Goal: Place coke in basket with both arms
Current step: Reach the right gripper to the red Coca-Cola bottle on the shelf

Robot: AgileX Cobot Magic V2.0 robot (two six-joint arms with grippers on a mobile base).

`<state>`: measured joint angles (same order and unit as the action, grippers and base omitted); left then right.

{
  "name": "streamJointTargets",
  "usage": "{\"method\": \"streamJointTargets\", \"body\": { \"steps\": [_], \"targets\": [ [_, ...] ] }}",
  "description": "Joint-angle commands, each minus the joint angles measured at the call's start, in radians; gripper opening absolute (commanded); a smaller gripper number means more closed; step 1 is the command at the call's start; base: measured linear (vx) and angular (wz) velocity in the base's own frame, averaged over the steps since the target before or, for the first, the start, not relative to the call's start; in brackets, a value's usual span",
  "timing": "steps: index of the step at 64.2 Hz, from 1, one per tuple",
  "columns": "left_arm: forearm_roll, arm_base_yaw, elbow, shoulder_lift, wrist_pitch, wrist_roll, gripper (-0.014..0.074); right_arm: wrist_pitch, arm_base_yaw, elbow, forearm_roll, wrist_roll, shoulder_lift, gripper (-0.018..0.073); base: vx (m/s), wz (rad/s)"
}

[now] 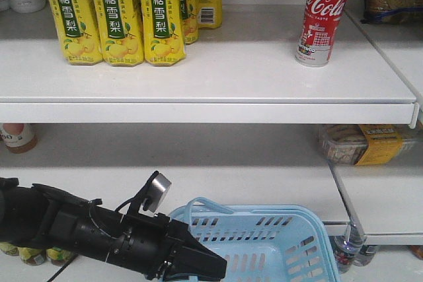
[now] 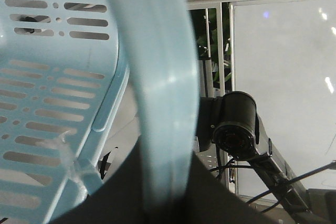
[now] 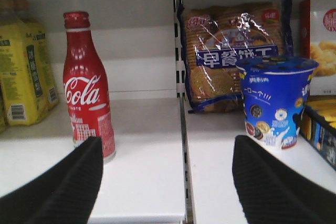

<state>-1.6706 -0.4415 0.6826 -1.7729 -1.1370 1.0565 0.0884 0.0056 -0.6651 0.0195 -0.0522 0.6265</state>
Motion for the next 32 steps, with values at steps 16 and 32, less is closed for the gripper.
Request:
{"method": "streamJointTargets", "body": {
  "steps": [16,32],
  "targets": [
    [-0.093,0.001,0.020,0.046,-0.083,0.013,-0.0007,-0.088,0.179,-0.234,-0.012,0.114,0.205,0.0494,0.00,0.00],
    [-0.093,0.001,0.020,0.046,-0.083,0.013,-0.0007,-0.107,0.247,-0.396,-0.009,0.138,0.379,0.0494,0.00,0.00]
  ]
}}
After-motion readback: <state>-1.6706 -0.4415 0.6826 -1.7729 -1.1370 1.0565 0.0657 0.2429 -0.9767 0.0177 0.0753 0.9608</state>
